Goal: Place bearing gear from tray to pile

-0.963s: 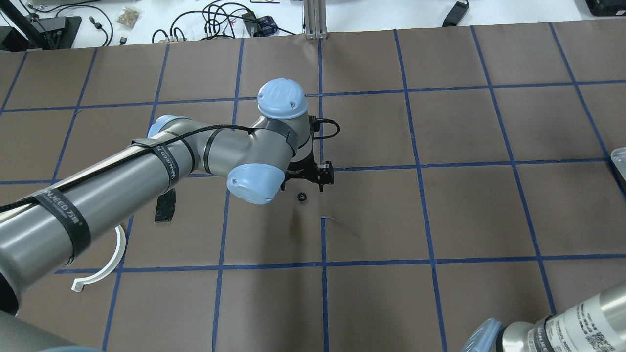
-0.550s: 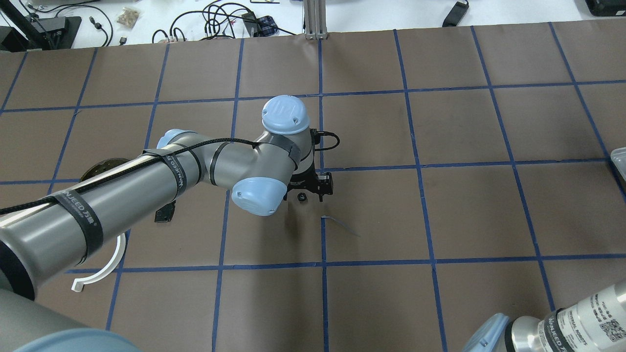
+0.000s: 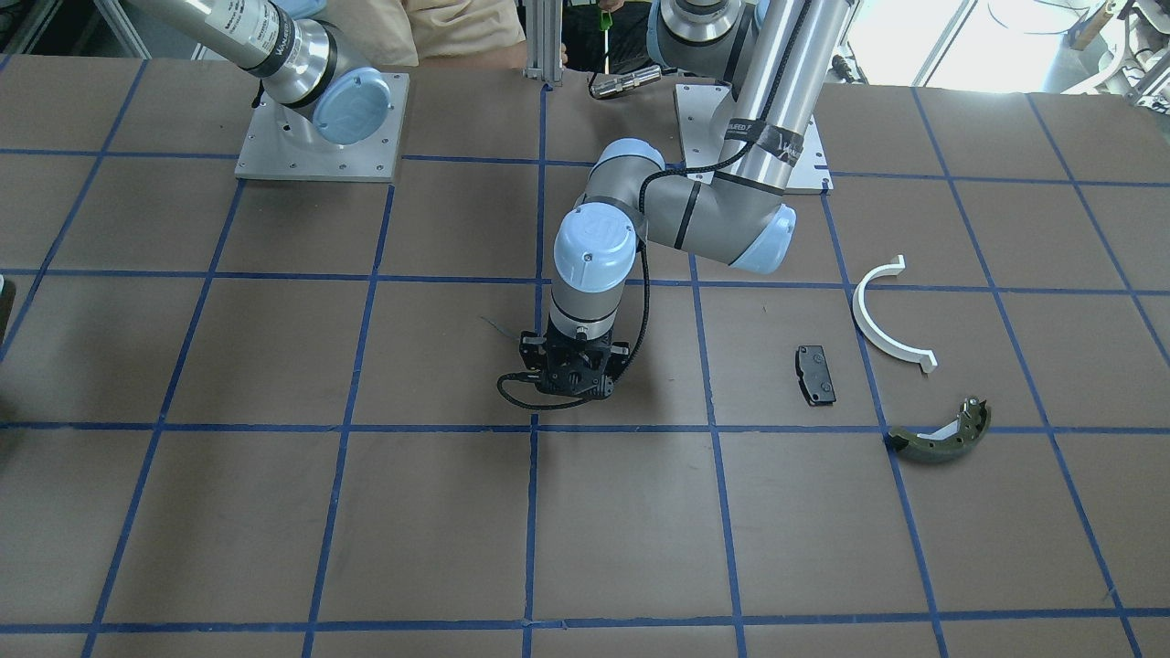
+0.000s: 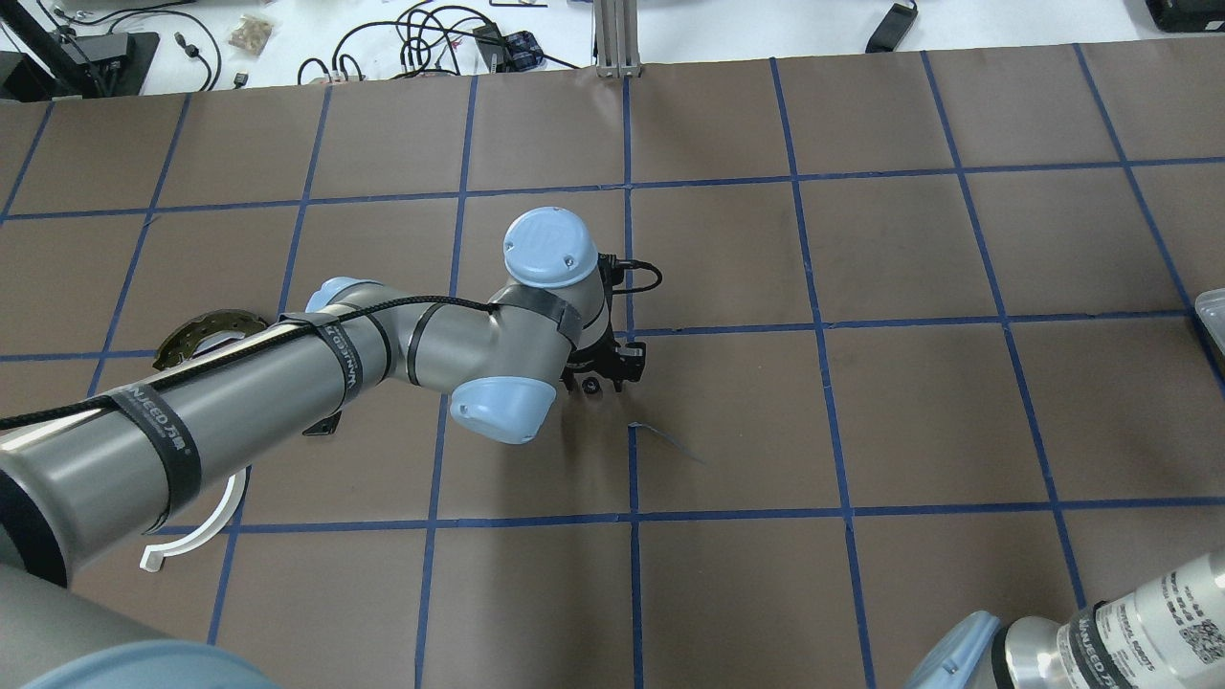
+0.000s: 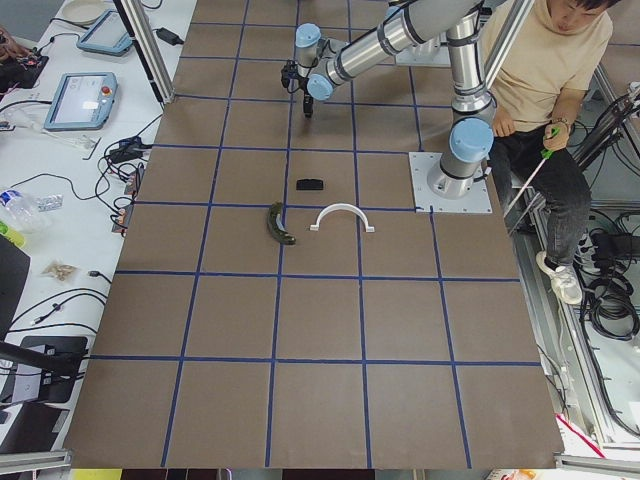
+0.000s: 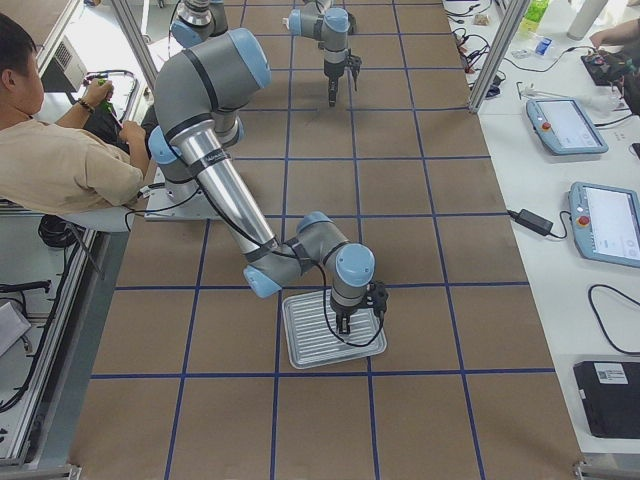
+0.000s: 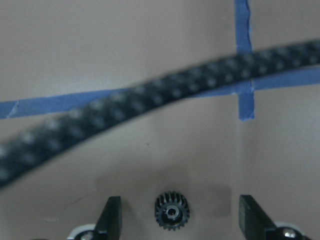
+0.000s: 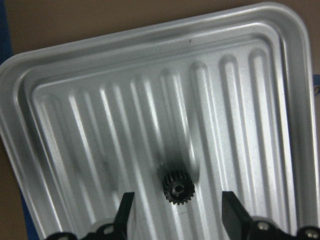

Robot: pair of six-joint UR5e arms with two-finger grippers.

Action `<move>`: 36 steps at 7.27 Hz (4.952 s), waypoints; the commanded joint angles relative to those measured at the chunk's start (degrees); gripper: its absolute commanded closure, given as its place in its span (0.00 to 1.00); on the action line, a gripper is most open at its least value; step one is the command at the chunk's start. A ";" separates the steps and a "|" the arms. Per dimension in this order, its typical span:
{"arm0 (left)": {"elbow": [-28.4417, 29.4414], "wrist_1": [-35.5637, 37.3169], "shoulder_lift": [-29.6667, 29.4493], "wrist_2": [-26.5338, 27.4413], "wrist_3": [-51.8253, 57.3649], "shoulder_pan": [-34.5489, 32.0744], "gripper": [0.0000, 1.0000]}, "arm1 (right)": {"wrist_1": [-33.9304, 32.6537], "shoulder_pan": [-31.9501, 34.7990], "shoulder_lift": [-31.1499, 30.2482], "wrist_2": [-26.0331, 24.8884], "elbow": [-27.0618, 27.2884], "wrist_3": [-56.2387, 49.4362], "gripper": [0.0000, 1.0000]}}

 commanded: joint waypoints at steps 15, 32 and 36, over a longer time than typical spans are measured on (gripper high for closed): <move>-7.13 -11.48 9.50 8.90 39.55 42.22 1.00 | 5.03 7.41 -8.29 2.04 0.37 3.82 0.98; 21.61 -46.98 23.28 5.38 14.33 16.49 0.00 | 5.75 68.44 -9.80 1.60 6.35 80.14 0.96; 20.73 -47.86 23.21 4.95 14.24 16.29 0.00 | 5.66 67.04 -10.33 1.78 8.46 75.30 0.61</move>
